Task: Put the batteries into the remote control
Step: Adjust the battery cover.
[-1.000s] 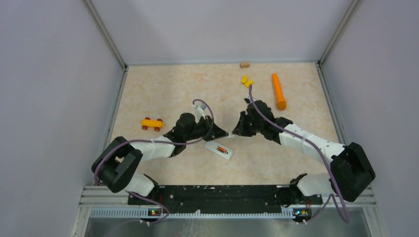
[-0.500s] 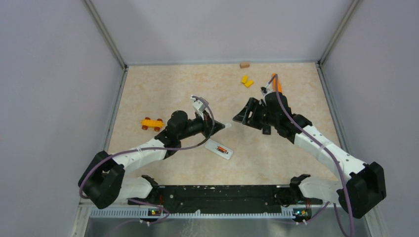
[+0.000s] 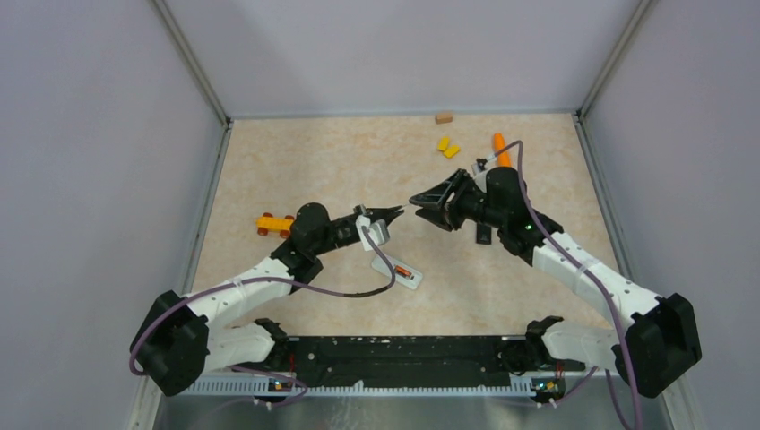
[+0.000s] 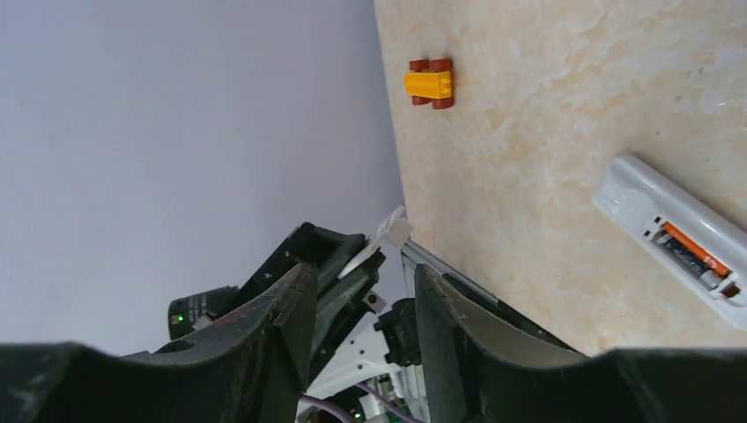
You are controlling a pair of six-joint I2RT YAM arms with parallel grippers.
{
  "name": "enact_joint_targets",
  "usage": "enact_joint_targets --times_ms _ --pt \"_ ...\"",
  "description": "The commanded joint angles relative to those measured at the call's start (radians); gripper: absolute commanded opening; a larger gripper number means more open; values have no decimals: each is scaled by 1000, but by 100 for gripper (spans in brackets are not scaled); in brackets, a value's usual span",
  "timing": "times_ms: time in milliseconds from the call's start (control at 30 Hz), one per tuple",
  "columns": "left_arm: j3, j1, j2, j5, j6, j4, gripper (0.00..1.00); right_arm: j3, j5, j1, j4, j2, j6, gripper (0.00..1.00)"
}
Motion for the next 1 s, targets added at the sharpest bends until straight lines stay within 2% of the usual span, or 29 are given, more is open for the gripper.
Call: enact_joint_targets --times_ms 0,433,500,600,633,733,800,867,933,967 --pt "52 -4 -12 46 246 -5 0 21 -49 -3 98 4 103 42" --pt "62 -12 -17 118 310 -30 2 -1 -7 -2 118 29 144 29" --pt "61 -15 -22 118 311 -31 4 -5 -8 -3 134 38 155 21" --pt "62 -16 -27 107 292 -33 11 -17 -18 -2 160 44 171 4" --pt "62 -16 -28 98 277 -32 16 -23 -21 -3 167 43 175 0" --pt "60 -23 -27 15 159 4 41 -37 -4 -3 185 26 180 0" --pt "57 -23 -31 -14 86 12 64 -42 16 -3 198 18 176 0" --pt "55 -24 -32 -52 -14 12 77 -47 38 -3 213 11 165 0" --pt "49 -23 -38 -65 -126 11 97 -52 64 -3 226 6 145 0" --pt "50 -24 -44 -73 -199 8 98 -56 79 -3 237 3 133 0"
